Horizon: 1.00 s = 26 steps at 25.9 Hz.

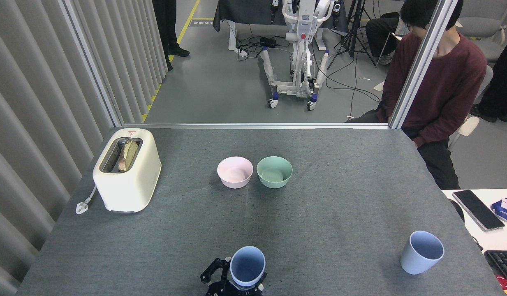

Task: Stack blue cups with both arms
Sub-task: 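Carry the held blue cup toward the table center and set it down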

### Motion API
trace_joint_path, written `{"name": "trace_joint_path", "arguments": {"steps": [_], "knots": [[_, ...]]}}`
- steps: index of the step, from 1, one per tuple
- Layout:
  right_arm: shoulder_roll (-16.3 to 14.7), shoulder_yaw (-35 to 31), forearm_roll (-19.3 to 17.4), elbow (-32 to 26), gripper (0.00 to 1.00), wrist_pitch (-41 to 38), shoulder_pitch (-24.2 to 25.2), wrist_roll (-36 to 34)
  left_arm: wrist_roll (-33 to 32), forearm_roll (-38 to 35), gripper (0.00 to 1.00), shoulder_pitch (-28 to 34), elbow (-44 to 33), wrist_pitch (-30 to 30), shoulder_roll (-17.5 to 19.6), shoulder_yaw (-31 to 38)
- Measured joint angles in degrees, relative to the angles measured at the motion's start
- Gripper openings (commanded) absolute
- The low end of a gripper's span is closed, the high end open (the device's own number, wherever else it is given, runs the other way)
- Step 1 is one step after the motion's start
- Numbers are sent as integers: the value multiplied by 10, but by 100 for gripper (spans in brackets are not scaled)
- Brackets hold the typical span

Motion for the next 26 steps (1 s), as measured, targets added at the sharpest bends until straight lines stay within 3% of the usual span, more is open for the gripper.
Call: {"name": "trace_joint_path", "arguments": {"steps": [5, 6, 9, 10, 26], "knots": [[0, -1, 0, 0, 100, 1, -4, 0, 1, -25, 66, -1, 21, -1, -24, -17], [0, -1, 0, 0, 100, 1, -4, 0, 1, -29, 70, -1, 24, -1, -27, -19], [0, -1, 0, 0, 100, 1, -4, 0, 2, -37, 97, -1, 30, -2, -34, -23], [0, -1, 0, 0, 100, 1, -4, 0, 3, -39, 100, -1, 31, -2, -37, -24], [-1, -3, -1, -1, 100, 1, -4, 0, 36, -41, 100, 5, 32, -2, -33, -25]]}}
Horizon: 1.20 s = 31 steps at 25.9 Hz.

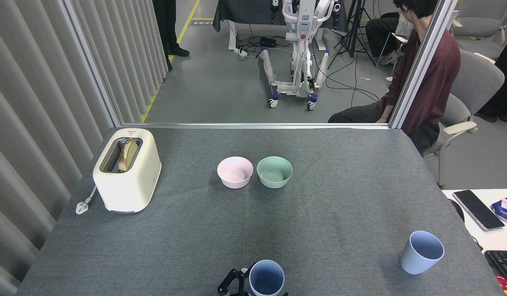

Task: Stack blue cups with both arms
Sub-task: 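Carry the held blue cup toward the table center and set it down, then open the left gripper and withdraw it from the cup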

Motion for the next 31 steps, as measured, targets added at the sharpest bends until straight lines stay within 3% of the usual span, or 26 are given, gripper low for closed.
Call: {"name": "trace_joint_path", "arguments": {"steps": [11, 23, 26, 31], "knots": [[0, 0, 0, 1, 100, 0, 0, 0, 14, 3, 100, 16, -4, 0, 16, 9], [0, 1, 0, 2, 100, 0, -3, -2, 25, 6, 100, 84, -51, -2, 50, 60], [1, 1, 0, 2, 100, 0, -5, -3, 25, 14, 100, 100, -65, -8, 54, 118], [2, 0, 0, 3, 100, 0, -9, 1, 24, 98, 100, 121, -49, -27, 58, 301]]}}
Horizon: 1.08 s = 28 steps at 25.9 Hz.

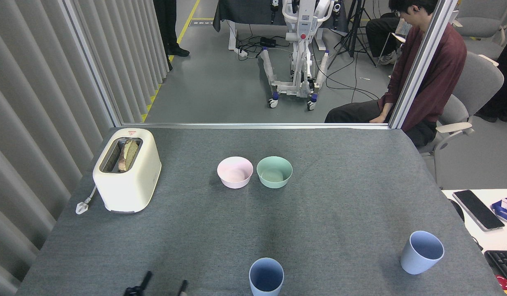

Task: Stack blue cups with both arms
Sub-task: 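Open the left gripper and withdraw it from the cup, then reach the right gripper to the other blue cup and grasp it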

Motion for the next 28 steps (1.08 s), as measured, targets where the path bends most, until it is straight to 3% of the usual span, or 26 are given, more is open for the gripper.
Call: {"name": "trace_joint_path", "arguments": {"steps": [3, 7, 12, 15, 20, 28], "knots": [[2, -2, -2, 13, 100, 21, -15, 13, -4, 69, 100, 19, 12, -2, 13, 101], [5, -21, -10, 55, 100, 66, -68, 42, -10, 118, 100, 46, -5, -3, 39, 156], [0, -75, -19, 122, 100, 82, -156, 75, -11, 147, 100, 58, -14, -3, 57, 174], [-24, -91, -20, 160, 100, 82, -195, 82, -12, 150, 100, 59, -14, -2, 60, 177], [-58, -95, -22, 212, 100, 76, -240, 86, -12, 152, 100, 55, -13, -2, 61, 178], [-68, -92, -20, 279, 100, 53, -302, 87, -10, 153, 100, 54, -11, 0, 62, 179]]}}
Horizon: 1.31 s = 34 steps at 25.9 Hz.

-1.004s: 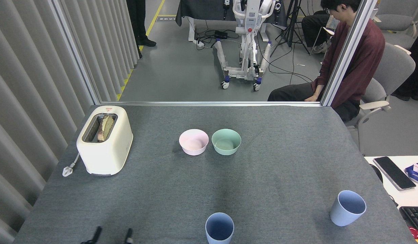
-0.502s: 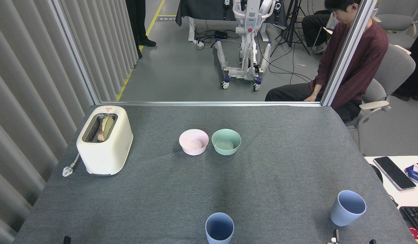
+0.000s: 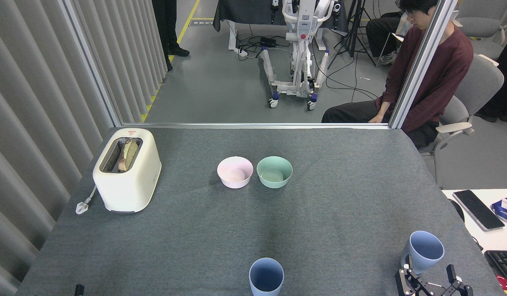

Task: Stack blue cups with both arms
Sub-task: 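Reach the right gripper to the other blue cup and grasp it, then lift the held cup over the centered cup and lower it inside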

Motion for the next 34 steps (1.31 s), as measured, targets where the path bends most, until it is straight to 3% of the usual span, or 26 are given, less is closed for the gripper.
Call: {"name": "trace_joint_path", "arguments": {"steps": [13, 14, 16, 17, 19, 23, 27, 30, 34], "knots": [[-12, 5, 6, 111, 100, -10, -81, -11, 1, 0, 100, -1, 6, 2, 1, 1], [-12, 6, 7, 114, 93, -10, -83, -13, 1, -1, 100, -2, 6, 2, 1, 1], [-12, 7, 8, 117, 61, -10, -85, -15, 1, -1, 100, -2, 6, 3, 1, 1], [-12, 11, 8, 117, 51, -10, -86, -15, 1, -1, 100, -2, 6, 3, 1, 1], [-11, 23, 8, 109, 49, -12, -83, -16, 1, -2, 100, -2, 6, 3, 1, 1], [-7, 49, 6, 26, 49, -38, -54, -18, 2, -2, 100, -3, 6, 3, 1, 1], [0, 110, 13, -152, 49, -72, 12, -7, 2, -2, 100, -3, 4, 3, 0, 1], [13, 184, 46, -231, 51, -83, 28, 3, 2, -2, 100, -2, 3, 3, -1, 1], [58, 240, 107, -276, 54, -125, 37, 12, 3, -3, 100, -1, 1, 4, -3, 1]]}}
